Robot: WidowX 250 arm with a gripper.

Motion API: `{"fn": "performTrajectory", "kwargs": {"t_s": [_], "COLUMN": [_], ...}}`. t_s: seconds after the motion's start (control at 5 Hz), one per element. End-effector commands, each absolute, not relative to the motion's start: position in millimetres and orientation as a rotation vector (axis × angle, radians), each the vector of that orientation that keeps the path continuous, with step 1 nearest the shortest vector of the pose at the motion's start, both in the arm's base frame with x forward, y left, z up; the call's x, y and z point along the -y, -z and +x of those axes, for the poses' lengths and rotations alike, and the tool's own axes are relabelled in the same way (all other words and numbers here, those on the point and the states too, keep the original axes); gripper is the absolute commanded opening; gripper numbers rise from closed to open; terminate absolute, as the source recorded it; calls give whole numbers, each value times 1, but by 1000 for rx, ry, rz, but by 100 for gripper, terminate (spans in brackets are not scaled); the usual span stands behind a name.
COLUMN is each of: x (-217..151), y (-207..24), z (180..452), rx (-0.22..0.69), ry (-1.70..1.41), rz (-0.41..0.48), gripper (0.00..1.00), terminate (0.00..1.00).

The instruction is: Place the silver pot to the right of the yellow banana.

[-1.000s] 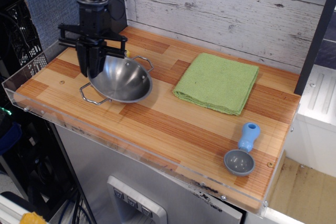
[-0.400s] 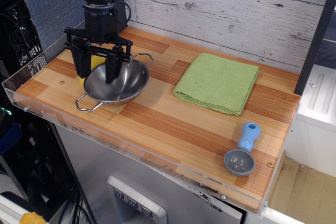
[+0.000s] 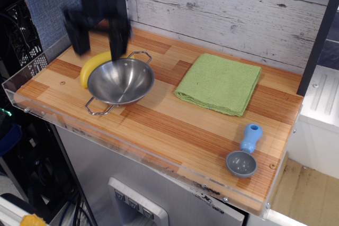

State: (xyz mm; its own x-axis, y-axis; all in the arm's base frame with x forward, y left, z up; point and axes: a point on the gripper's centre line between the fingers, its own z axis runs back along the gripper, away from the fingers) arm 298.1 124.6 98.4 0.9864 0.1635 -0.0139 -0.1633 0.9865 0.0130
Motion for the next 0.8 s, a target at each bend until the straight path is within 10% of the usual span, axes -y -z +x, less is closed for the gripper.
{"fn": "performTrajectory", "kwargs": {"t_s": [0.0,0.6], "x": [-137,-120], "y": [-209,-215], "z": [284,293], "rx": [258,239], "ry": [-130,-3], "rz": [-17,-50], "gripper": [100,100], "terminate": [0,0]}}
